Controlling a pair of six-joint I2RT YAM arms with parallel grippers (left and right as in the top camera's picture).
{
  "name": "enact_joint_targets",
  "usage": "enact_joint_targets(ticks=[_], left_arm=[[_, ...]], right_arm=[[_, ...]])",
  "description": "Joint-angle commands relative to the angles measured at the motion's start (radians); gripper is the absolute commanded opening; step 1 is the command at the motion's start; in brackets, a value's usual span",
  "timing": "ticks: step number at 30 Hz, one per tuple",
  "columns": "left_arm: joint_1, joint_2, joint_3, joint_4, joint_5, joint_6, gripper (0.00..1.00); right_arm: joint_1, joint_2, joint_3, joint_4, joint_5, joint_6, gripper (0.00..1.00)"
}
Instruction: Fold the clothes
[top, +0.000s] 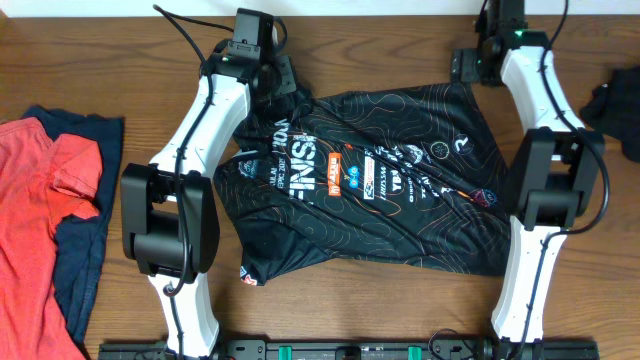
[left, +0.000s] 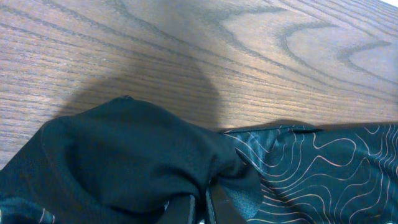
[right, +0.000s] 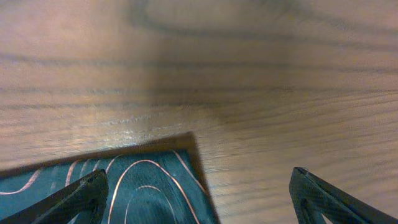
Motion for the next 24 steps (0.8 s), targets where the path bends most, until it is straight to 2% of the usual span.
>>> enact_joint_targets(ticks=[1, 4, 7, 10, 12, 15, 24], left_arm=[[0.004, 0.003, 0.013, -0.004, -0.005, -0.002, 0.06], [0.004, 0.003, 0.013, -0.004, -0.006, -0.002, 0.06], [0.004, 0.003, 0.013, -0.003, -0.006, -0.002, 0.06], [0.004, 0.003, 0.013, -0.006, -0.009, -0.002, 0.06], [0.004, 0.003, 0.013, -0.007, -0.009, -0.002, 0.06], [0.005, 0.003, 0.013, -0.007, -0.009, -0.002, 0.06], [0.005, 0.003, 0.013, -0.008, -0.009, -0.001, 0.05]], right_arm=[[0.006, 0.034, 0.01, -0.002, -0.011, 0.007, 0.89], [0.012, 0.041, 0.01, -0.001, -0.012, 0.007, 0.83], [0.021, 0.046, 0.01, 0.003, -0.013, 0.007, 0.7], [0.032, 0.049, 0.01, 0.007, -0.014, 0.009, 0.63], [0.038, 0.051, 0.01, 0.012, -0.018, 0.011, 0.62], [0.044, 0.058, 0.01, 0.021, -0.036, 0.015, 0.66], [0.05, 0.105, 0.01, 0.025, -0.047, 0.038, 0.64]])
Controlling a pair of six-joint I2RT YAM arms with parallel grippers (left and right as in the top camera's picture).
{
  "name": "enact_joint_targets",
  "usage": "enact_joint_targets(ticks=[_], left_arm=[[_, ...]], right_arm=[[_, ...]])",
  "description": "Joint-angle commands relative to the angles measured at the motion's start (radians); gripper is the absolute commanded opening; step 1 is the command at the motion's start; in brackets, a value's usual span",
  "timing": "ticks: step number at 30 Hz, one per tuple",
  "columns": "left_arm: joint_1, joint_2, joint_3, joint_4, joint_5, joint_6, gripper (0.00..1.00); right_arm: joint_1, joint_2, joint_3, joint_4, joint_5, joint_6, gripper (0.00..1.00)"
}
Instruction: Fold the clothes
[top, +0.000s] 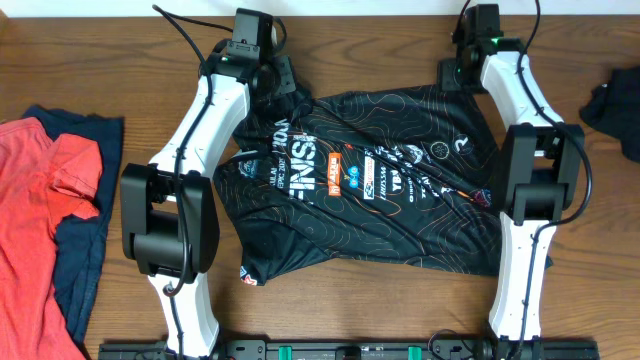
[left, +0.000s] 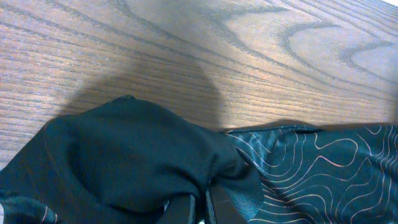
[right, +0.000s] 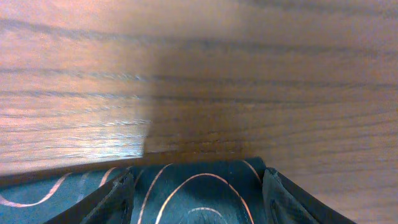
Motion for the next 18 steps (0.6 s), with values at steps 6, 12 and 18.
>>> enact_joint_targets(ticks=[6, 12, 18], left_arm=[[0.003, 0.003, 0.013, -0.007, -0.009, 0.003, 0.06], [0.003, 0.003, 0.013, -0.007, -0.009, 0.003, 0.06], [0.003, 0.003, 0.013, -0.012, -0.009, 0.002, 0.06]], right_arm=[[0.001, 0.04, 0.01, 0.004, -0.007, 0.025, 0.6], [-0.001, 0.042, 0.01, -0.003, -0.007, 0.03, 0.06], [-0.002, 0.041, 0.014, -0.005, 0.026, 0.054, 0.01]])
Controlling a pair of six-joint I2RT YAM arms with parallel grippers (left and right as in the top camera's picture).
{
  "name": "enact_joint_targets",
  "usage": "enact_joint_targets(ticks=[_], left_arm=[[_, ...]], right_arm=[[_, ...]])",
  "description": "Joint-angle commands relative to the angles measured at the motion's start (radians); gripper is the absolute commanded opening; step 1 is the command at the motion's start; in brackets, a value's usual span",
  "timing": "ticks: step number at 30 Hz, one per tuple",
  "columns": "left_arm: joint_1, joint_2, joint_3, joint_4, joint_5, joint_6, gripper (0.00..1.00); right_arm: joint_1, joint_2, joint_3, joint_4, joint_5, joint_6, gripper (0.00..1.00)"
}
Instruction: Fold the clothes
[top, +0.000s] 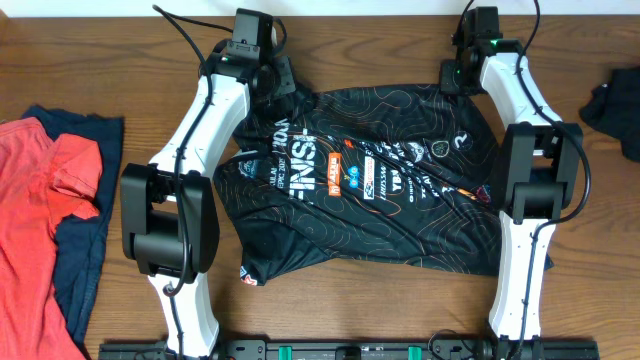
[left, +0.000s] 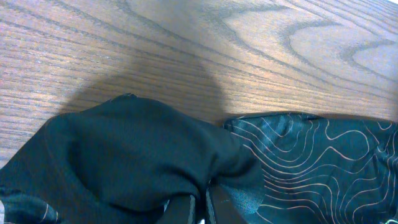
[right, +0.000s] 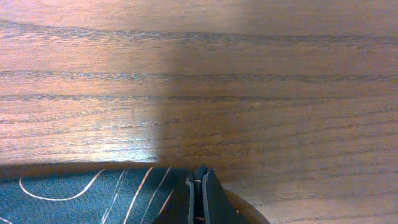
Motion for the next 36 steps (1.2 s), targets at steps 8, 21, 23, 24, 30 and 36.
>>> enact_joint_targets(ticks=[8, 21, 23, 24, 30, 36], left_arm=[[0.006, 0.003, 0.013, 0.007, -0.136, 0.003, 0.06], [0.011, 0.003, 0.013, 0.032, -0.143, 0.017, 0.06], [0.011, 0.003, 0.013, 0.035, -0.143, 0.018, 0.06], [0.012, 0.003, 0.013, 0.042, -0.144, 0.024, 0.06], [0.042, 0.003, 0.013, 0.135, -0.19, 0.039, 0.06], [0.1, 0.003, 0.016, 0.232, -0.19, 0.035, 0.06]], right_arm=[[-0.012, 0.027, 0.138, -0.13, 0.196, 0.018, 0.01], [-0.024, 0.027, 0.571, -0.357, 0.212, 0.018, 0.01], [-0.024, 0.027, 0.599, -0.378, 0.212, 0.018, 0.01], [-0.024, 0.027, 0.609, -0.39, 0.212, 0.018, 0.01], [-0.027, 0.027, 0.613, -0.435, 0.214, 0.035, 0.01], [-0.029, 0.027, 0.628, -0.438, 0.22, 0.045, 0.01]])
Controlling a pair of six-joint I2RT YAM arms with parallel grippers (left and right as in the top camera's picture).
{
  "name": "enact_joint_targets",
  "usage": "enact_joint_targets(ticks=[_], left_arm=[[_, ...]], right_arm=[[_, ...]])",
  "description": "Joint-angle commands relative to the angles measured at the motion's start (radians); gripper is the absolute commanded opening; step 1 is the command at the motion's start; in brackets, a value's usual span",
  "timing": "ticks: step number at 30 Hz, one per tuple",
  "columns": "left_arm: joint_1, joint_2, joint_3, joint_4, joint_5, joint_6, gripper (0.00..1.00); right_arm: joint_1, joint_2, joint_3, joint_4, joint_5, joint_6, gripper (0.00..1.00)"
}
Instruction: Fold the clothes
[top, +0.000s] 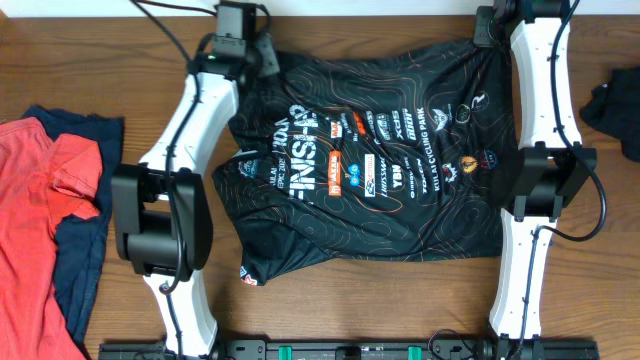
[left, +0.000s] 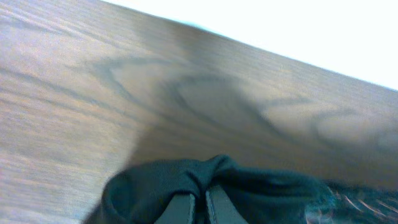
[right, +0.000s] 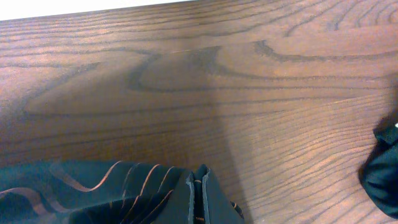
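Note:
A black shirt (top: 370, 170) with orange contour lines and white and orange logos lies spread on the wooden table, its far edge stretched towards the table's back. My left gripper (top: 252, 52) is shut on the shirt's far left corner; in the left wrist view dark cloth (left: 205, 180) bunches round the closed fingers. My right gripper (top: 488, 40) is shut on the far right corner, where patterned cloth (right: 124, 186) is pinched between its fingers (right: 210, 199).
A red garment (top: 35, 200) over a navy one (top: 85, 250) lies at the table's left edge. A dark cloth (top: 615, 110) sits at the right edge and shows in the right wrist view as a dark lump (right: 382, 165). The table's back edge (right: 124, 12) is close.
Both grippers, still shut on the shirt's far corners, have moved towards the table's back edge. The shirt's far edge has been drawn back and its upper part stretched wider and flatter.
At first my left gripper was shut on the far left corner while my right stood open beside the far right corner. The right then straddled that corner, then shut on it. Now both hold their corners nearer the table's back, with the shirt stretched out.

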Motion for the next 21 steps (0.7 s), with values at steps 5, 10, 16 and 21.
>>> enact_joint_targets(ticks=[5, 10, 16, 21], left_arm=[[0.068, 0.003, 0.016, 0.064, -0.031, 0.01, 0.06], [0.09, 0.003, 0.016, 0.077, -0.031, 0.013, 0.06], [0.082, 0.003, 0.016, 0.085, -0.03, 0.021, 0.06], [0.073, 0.003, 0.016, 0.133, -0.03, 0.035, 0.06]], right_arm=[[-0.007, -0.002, 0.044, 0.0, 0.02, 0.02, 0.01], [-0.019, -0.002, 0.047, 0.002, 0.058, 0.043, 0.01], [-0.056, -0.002, 0.073, 0.001, 0.057, 0.043, 0.01], [-0.092, -0.002, 0.103, 0.004, 0.057, 0.047, 0.01]])
